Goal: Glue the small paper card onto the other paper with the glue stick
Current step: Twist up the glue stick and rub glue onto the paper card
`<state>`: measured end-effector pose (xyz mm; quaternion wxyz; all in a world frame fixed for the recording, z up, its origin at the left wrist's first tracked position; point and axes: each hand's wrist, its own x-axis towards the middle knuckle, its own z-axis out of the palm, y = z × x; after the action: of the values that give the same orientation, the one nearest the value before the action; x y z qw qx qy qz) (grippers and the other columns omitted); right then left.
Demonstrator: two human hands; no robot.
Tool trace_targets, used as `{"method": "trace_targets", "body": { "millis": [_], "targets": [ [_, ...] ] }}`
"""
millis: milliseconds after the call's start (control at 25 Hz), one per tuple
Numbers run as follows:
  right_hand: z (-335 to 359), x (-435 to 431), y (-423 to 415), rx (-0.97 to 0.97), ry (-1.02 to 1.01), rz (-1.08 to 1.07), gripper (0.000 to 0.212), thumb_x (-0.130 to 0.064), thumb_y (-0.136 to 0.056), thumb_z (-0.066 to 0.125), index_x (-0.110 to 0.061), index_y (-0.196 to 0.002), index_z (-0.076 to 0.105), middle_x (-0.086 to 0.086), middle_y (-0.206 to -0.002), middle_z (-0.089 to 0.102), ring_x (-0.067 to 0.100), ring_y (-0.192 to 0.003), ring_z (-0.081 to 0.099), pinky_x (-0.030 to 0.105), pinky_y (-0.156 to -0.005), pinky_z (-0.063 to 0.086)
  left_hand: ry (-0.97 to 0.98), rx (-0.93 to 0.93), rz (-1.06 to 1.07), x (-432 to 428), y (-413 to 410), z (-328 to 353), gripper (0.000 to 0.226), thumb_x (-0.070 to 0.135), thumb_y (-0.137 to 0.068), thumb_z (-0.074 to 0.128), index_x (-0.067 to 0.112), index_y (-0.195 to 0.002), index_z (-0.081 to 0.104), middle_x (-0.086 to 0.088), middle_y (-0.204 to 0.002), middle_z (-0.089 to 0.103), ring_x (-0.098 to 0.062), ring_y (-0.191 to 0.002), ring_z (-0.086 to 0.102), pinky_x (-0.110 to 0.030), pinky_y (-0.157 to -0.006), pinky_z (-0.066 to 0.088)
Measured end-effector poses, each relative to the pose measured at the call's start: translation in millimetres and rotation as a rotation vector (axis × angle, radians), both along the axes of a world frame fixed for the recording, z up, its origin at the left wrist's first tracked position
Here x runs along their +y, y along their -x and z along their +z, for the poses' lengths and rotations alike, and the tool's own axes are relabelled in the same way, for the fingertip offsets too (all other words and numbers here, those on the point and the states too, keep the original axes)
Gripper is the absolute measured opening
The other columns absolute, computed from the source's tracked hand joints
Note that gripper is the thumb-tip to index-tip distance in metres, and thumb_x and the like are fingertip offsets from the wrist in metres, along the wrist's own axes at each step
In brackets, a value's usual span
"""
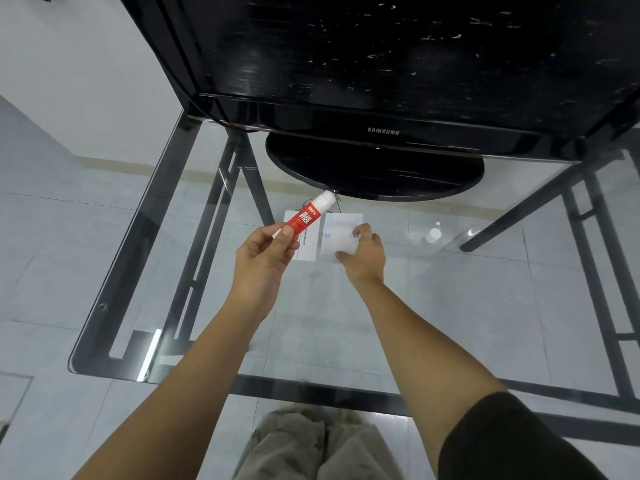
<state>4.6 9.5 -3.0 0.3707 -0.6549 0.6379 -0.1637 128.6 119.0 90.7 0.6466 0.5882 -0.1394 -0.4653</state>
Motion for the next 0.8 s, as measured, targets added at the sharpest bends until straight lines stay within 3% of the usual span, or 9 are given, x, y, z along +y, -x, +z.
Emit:
{"method": "trace_targets", "body": {
  "millis": [280, 520, 640, 800],
  "targets": [
    [-7, -2, 21, -0.087, -0.039, 0.076, 0.028, -0.011, -0.09, 0.056, -0.011, -0.118, 0.06, 0.012, -0.121, 0.057, 0.023, -0.093, 0.061, 0.024, -0.081, 0.046, 0.002, 0.015, -0.039, 5, 0, -8, 0.031, 0.019, -0.087, 0.059, 0.002, -0.114, 0.057, -0.004, -0.098, 0.063, -0.01, -0.082, 0.061, -0.019, -0.077, 0.051],
    [1, 26, 81, -0.091, 0.001, 0.188, 0.031, -0.013, -0.083, 0.068, -0.009, -0.113, 0.064, 0.01, -0.115, 0.059, 0.012, -0.071, 0.06, 0.013, -0.077, 0.041, -0.056, 0.042, -0.122, 16, 11, -29, 0.034, 0.026, -0.076, 0.065, 0.01, -0.106, 0.062, -0.012, -0.125, 0.057, -0.013, -0.084, 0.064, -0.019, -0.076, 0.053],
    [-1, 46, 102, -0.053, 0.002, 0.218, 0.033, -0.015, -0.083, 0.068, -0.009, -0.116, 0.062, 0.01, -0.117, 0.059, 0.012, -0.074, 0.059, 0.014, -0.078, 0.042, -0.096, 0.05, -0.176, 19, 21, -42, 0.04, 0.029, -0.071, 0.067, 0.011, -0.107, 0.062, -0.01, -0.132, 0.052, -0.016, -0.086, 0.066, -0.021, -0.078, 0.054],
    [-8, 56, 115, 0.027, 0.099, 0.27, 0.034, -0.018, -0.085, 0.066, -0.01, -0.118, 0.061, 0.007, -0.12, 0.058, 0.014, -0.087, 0.06, 0.017, -0.083, 0.044, -0.092, 0.088, -0.198, 14, 28, -59, 0.033, 0.023, -0.073, 0.068, 0.012, -0.103, 0.063, -0.005, -0.138, 0.046, -0.019, -0.088, 0.067, -0.024, -0.081, 0.054]
  ]
}}
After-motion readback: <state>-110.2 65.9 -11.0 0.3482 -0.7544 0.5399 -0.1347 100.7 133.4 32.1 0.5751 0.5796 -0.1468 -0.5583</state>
